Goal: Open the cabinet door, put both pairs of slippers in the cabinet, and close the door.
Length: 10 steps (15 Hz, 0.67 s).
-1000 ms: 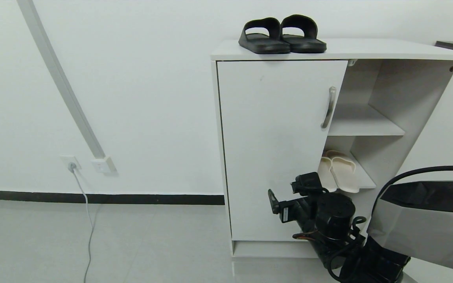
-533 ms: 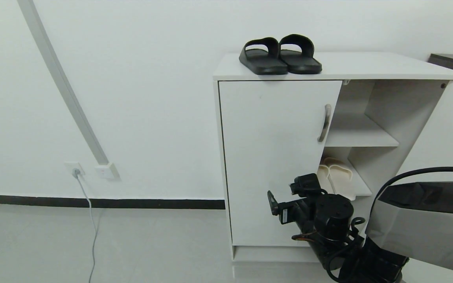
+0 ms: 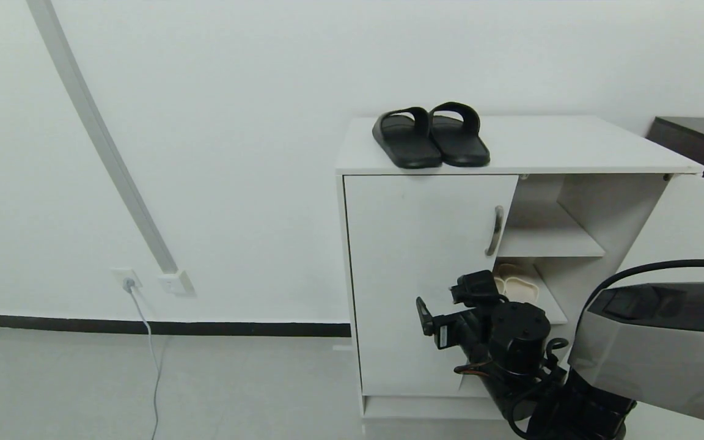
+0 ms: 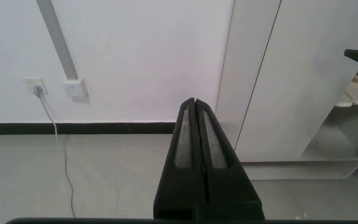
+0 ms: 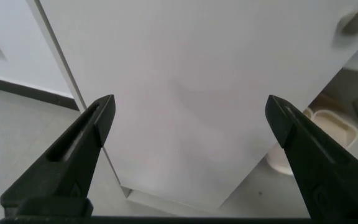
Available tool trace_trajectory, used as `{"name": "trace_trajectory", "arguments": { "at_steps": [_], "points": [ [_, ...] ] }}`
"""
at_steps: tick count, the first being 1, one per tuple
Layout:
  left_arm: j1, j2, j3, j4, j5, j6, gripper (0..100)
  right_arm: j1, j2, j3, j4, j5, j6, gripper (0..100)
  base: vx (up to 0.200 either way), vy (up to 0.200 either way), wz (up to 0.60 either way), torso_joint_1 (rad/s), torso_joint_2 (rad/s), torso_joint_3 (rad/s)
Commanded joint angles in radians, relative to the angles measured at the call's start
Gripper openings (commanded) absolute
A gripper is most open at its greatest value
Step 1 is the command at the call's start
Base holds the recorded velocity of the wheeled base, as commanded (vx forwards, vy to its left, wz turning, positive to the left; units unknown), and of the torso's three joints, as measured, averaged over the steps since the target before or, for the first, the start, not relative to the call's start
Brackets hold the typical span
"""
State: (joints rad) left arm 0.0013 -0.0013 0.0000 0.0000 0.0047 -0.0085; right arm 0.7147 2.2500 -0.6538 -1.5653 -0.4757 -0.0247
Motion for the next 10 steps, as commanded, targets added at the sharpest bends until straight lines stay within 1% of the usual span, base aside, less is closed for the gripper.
{"name": "trace_trajectory", "arguments": {
  "at_steps": [1,6,10],
  "points": [
    [0.000,0.001,0.000,0.000,0.000,-0.001,0,0.000,-0.001,-0.001,0.001,0.000,0.000,100,0.000,0.000,0.00,0.168,-0.48,-0.325],
    [0.000,0.001,0.000,0.000,0.000,-0.001,0,0.000,-0.001,0.000,-0.001,0.000,-0.001,100,0.000,0.000,0.00,0.175,-0.49,-0.314],
    [0.000,0.001,0.000,0.000,0.000,-0.001,0,0.000,-0.003,0.000,-0.001,-0.001,-0.001,100,0.000,0.000,0.00,0.210,-0.52,-0.320]
  ]
}}
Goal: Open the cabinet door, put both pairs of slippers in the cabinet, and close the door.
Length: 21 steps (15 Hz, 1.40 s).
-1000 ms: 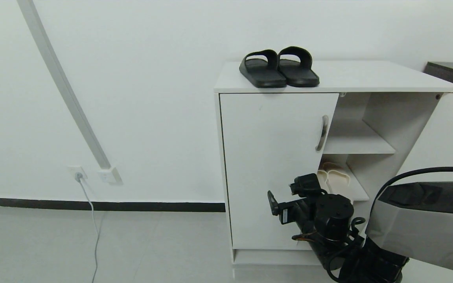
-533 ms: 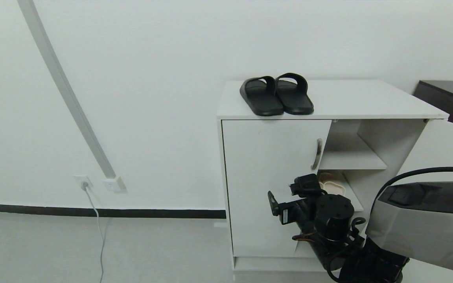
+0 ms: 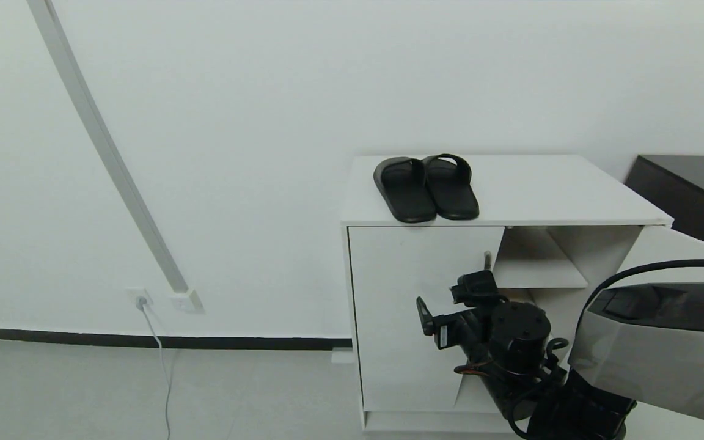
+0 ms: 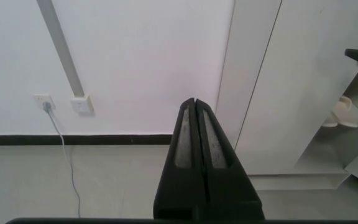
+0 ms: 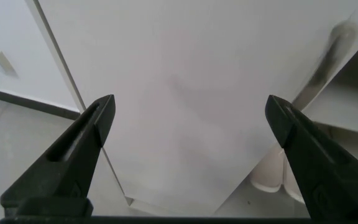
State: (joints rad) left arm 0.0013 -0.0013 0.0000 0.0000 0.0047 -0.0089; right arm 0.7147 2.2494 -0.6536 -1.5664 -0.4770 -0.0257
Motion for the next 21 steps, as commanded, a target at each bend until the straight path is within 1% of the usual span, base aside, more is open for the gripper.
{"name": "trace_trajectory", "arguments": {
  "at_steps": [1,10,19,20,21],
  "points": [
    [0.000,0.001,0.000,0.000,0.000,0.000,0,0.000,-0.002,0.000,0.000,0.000,0.000,100,0.000,0.000,0.00,0.212,-0.52,-0.305],
    [0.000,0.001,0.000,0.000,0.001,0.000,0,0.000,-0.002,0.000,-0.001,0.000,0.000,100,0.000,0.000,0.00,0.244,-0.57,-0.324],
    [0.000,0.001,0.000,0.000,0.000,0.000,0,0.009,-0.005,0.020,-0.004,0.006,0.001,100,0.000,0.000,0.00,0.179,-0.38,-0.209],
    [0.000,0.001,0.000,0.000,0.000,0.000,0,0.006,-0.005,0.022,-0.004,0.034,0.001,100,0.000,0.000,0.00,0.163,-0.35,-0.188],
    [0.000,0.001,0.000,0.000,0.000,0.000,0,0.005,-0.005,0.019,-0.004,0.035,-0.002,100,0.000,0.000,0.00,0.173,-0.35,-0.198]
  ]
}}
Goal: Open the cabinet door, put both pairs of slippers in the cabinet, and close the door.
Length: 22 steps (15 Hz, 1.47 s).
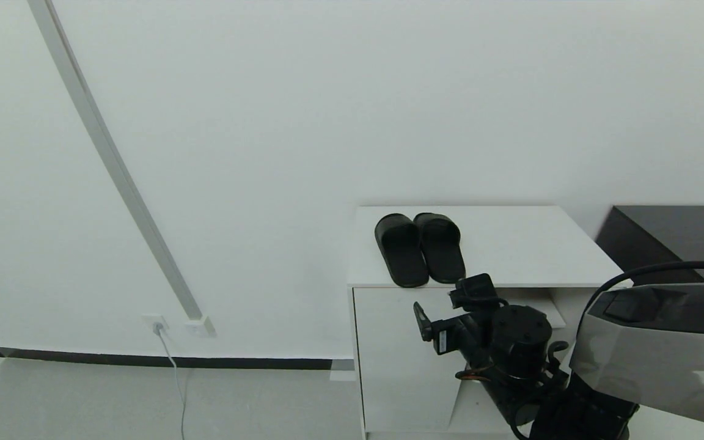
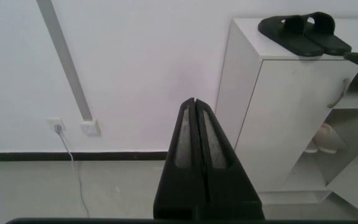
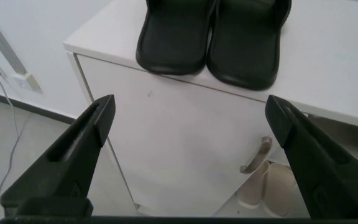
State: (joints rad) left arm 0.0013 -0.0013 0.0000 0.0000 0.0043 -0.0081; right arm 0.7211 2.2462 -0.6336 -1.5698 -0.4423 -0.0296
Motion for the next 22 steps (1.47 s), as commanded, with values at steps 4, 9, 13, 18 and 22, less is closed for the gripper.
{"name": "trace_trajectory", "arguments": {
  "at_steps": [4,9,13,18,22],
  "points": [
    [0.000,0.001,0.000,0.000,0.002,0.000,0,-0.005,-0.020,0.037,-0.001,0.004,-0.050,100,0.000,0.000,0.00,0.033,-0.07,-0.032],
    [0.000,0.001,0.000,0.000,0.002,0.002,0,-0.008,-0.208,-0.207,0.521,0.001,0.112,100,0.000,0.000,0.00,0.000,0.00,0.000],
    [0.000,0.001,0.000,0.000,0.000,0.002,0,-0.008,-0.263,-0.290,0.705,-0.001,0.172,100,0.000,0.000,0.00,0.000,0.00,0.000],
    [0.000,0.001,0.000,0.002,-0.003,0.008,0,-0.005,-0.247,-0.264,0.698,-0.001,0.186,100,0.160,0.000,0.00,-0.005,0.00,0.004],
    [0.000,0.001,0.000,0.000,-0.001,0.008,0,0.008,-0.206,-0.245,0.680,-0.001,0.191,100,0.200,0.000,0.00,0.013,0.00,0.000]
  ]
}}
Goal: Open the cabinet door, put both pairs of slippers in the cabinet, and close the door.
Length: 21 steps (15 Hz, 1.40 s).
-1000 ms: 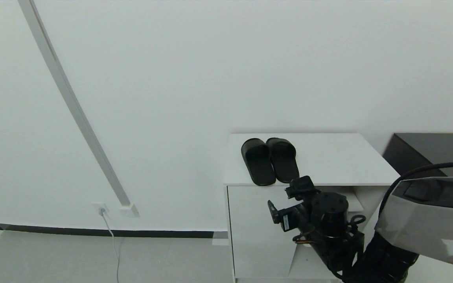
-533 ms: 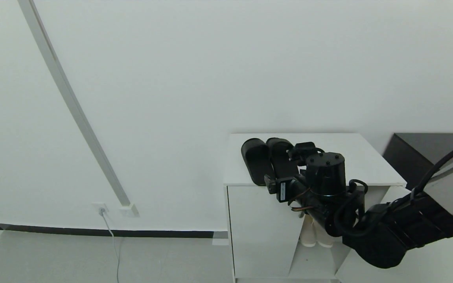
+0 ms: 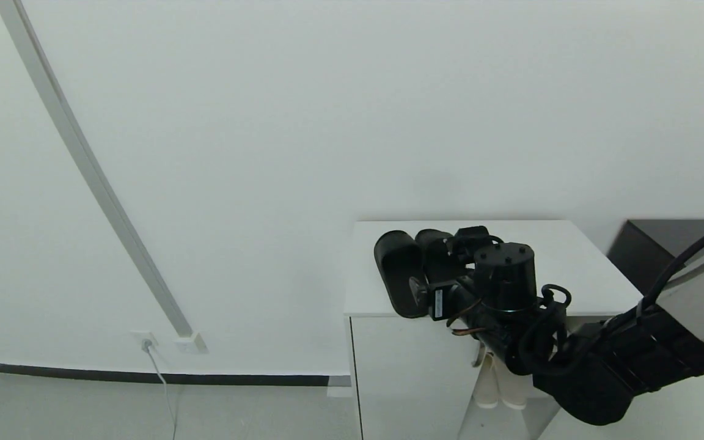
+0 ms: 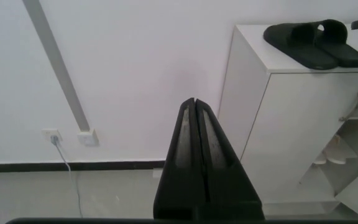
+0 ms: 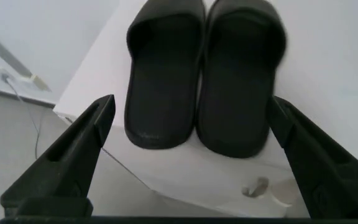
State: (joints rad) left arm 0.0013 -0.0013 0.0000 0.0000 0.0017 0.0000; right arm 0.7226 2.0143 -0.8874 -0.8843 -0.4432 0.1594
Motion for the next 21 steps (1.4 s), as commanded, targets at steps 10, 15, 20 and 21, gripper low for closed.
{"name": "trace_trajectory", "arguments": {
  "at_steps": [10,15,20,21],
  "points": [
    [0.000,0.001,0.000,0.000,0.003,-0.003,0,-0.051,0.291,-0.199,-0.124,0.000,-0.023,100,0.020,0.000,0.00,0.000,0.00,0.000],
    [-0.001,0.001,0.000,0.000,0.004,-0.005,0,-0.091,0.354,-0.360,-0.039,0.012,-0.035,100,0.000,0.000,0.00,0.000,0.00,0.000],
    [0.000,0.001,0.000,0.000,0.004,-0.005,0,-0.127,0.411,-0.515,0.077,0.054,-0.034,100,0.000,0.000,0.00,0.000,0.00,0.000],
    [0.000,0.001,0.000,0.000,0.004,-0.005,0,-0.130,0.417,-0.530,0.093,0.060,-0.034,100,0.000,0.000,0.00,0.000,0.00,0.000]
  ]
}}
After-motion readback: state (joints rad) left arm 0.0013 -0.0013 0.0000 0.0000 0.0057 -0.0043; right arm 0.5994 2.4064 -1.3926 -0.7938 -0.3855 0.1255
